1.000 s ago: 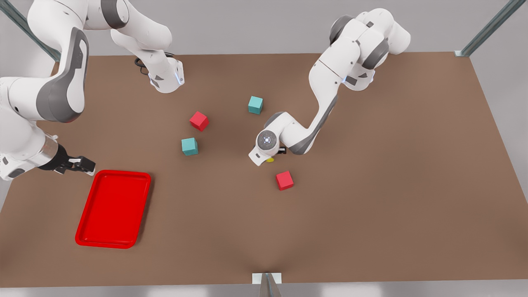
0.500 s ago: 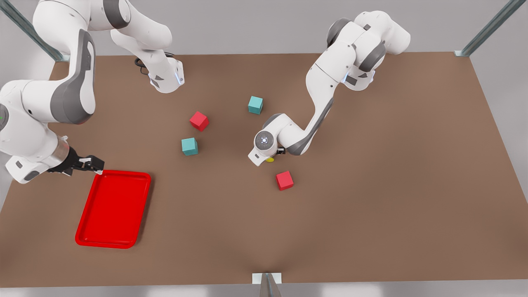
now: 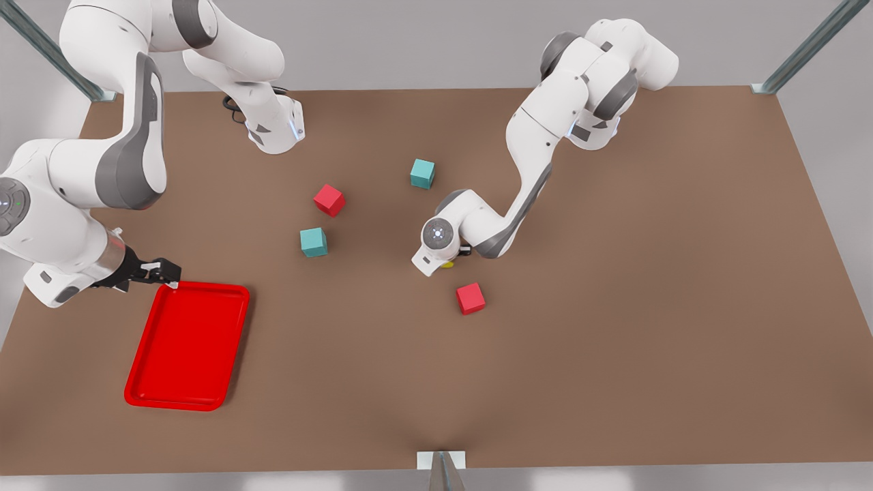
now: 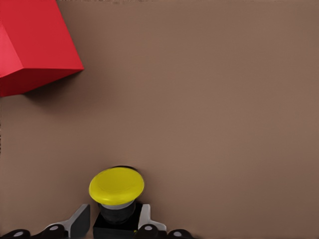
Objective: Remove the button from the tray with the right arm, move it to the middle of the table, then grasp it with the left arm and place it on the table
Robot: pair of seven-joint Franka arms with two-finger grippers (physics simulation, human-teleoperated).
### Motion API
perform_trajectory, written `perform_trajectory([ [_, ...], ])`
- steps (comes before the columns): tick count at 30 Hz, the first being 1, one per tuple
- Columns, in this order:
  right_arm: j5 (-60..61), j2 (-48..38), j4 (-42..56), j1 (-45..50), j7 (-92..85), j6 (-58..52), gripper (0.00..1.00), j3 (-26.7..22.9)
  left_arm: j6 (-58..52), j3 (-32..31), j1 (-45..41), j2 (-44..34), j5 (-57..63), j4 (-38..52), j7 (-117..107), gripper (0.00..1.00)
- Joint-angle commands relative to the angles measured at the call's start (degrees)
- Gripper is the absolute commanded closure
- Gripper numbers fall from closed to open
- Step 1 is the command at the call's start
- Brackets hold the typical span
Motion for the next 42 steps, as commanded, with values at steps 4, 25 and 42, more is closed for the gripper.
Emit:
perform_trajectory([
  [4,-0.71,-0.07,0.01,0.96,0.47,-0.17,0.00,0.01,-0.35,-0.06,0.13,-0.14,-0.02,0.04,-1.56,0.49],
  [25,-2.02,-0.25,0.10,2.01,0.56,-0.43,0.00,0.01,-4.65,2.14,6.46,-13.14,17.29,1.71,-28.44,0.49],
  [42,-2.11,-0.07,-0.60,2.45,1.96,-0.26,0.00,-0.08,16.35,2.93,3.47,-7.70,35.48,0.65,-58.86,0.50],
])
